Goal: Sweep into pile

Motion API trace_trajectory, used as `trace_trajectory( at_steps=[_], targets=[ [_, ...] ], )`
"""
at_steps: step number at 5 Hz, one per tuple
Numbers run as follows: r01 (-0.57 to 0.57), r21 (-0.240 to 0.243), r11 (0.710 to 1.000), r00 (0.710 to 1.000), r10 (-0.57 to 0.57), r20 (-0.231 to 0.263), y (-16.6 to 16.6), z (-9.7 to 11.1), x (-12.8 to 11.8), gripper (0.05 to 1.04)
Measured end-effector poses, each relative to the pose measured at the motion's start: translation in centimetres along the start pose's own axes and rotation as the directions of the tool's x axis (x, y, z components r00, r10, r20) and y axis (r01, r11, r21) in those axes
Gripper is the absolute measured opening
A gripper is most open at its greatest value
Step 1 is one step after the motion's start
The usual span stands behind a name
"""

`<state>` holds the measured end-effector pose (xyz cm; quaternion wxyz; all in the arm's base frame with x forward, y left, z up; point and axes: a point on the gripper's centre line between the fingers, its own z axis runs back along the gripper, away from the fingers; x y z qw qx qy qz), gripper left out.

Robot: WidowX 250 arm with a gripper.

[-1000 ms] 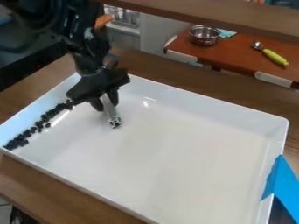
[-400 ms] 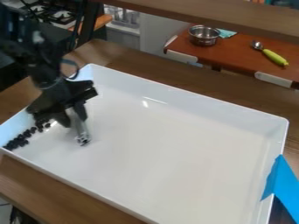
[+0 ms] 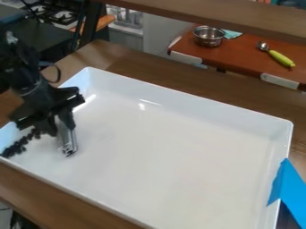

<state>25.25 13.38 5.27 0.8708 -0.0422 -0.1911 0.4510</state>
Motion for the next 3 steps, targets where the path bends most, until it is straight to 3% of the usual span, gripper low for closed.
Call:
trace_trajectory(
  at_steps=[1,2,3],
  targets=[
    [0.000,-0.012,1.000,1.000,0.000,-0.010,0.4,0.6,-0.2,0.351],
    [-0.029,-0.054,0.998,1.000,0.030,0.003,-0.4,2.0,-0.1,0.351],
    [0.017,-0.125,0.992,1.000,-0.015,0.018,-3.5,3.8,-0.1,0.351]
  ],
)
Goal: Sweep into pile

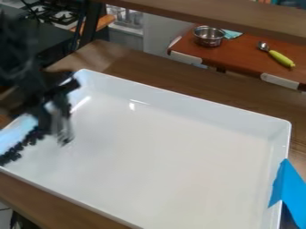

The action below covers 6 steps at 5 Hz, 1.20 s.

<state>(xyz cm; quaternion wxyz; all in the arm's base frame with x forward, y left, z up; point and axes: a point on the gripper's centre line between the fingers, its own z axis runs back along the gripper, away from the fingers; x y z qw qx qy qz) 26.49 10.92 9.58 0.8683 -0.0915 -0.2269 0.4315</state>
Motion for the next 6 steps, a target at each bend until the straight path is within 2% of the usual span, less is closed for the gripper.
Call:
trace_trajectory(
  at_steps=[1,2,3,4,5,6],
  targets=[
    [0.105,-0.039,0.994,0.994,-0.106,-0.017,-4.7,0.1,-2.1,0.351],
    [0.225,-0.036,0.974,0.974,-0.225,-0.006,-9.1,-0.1,-5.2,0.351],
    [0.348,-0.003,0.938,0.937,-0.348,-0.031,-12.5,-1.7,-8.9,0.351],
    [0.456,0.047,0.889,0.890,-0.455,-0.029,-15.1,-3.4,-13.1,0.351],
    [0.528,0.101,0.843,0.849,-0.528,-0.031,-15.5,-5.1,-14.4,0.414],
    [0.609,0.166,0.776,0.791,-0.609,-0.055,-15.5,-5.4,-14.5,0.725]
  ],
)
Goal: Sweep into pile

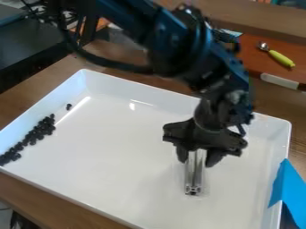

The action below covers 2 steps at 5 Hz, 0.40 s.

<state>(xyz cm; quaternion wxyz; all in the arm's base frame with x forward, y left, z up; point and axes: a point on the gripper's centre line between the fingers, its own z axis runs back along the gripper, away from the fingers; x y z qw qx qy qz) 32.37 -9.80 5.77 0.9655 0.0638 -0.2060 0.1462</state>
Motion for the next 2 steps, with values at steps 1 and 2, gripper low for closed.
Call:
trace_trajectory(
  at_steps=[1,2],
  targets=[
    [0.066,0.007,0.998,0.997,-0.066,-0.039,0.5,1.3,0.5,0.980],
    [0.110,-0.058,0.992,0.993,-0.113,-0.036,2.7,6.1,2.9,1.003]
  ],
)
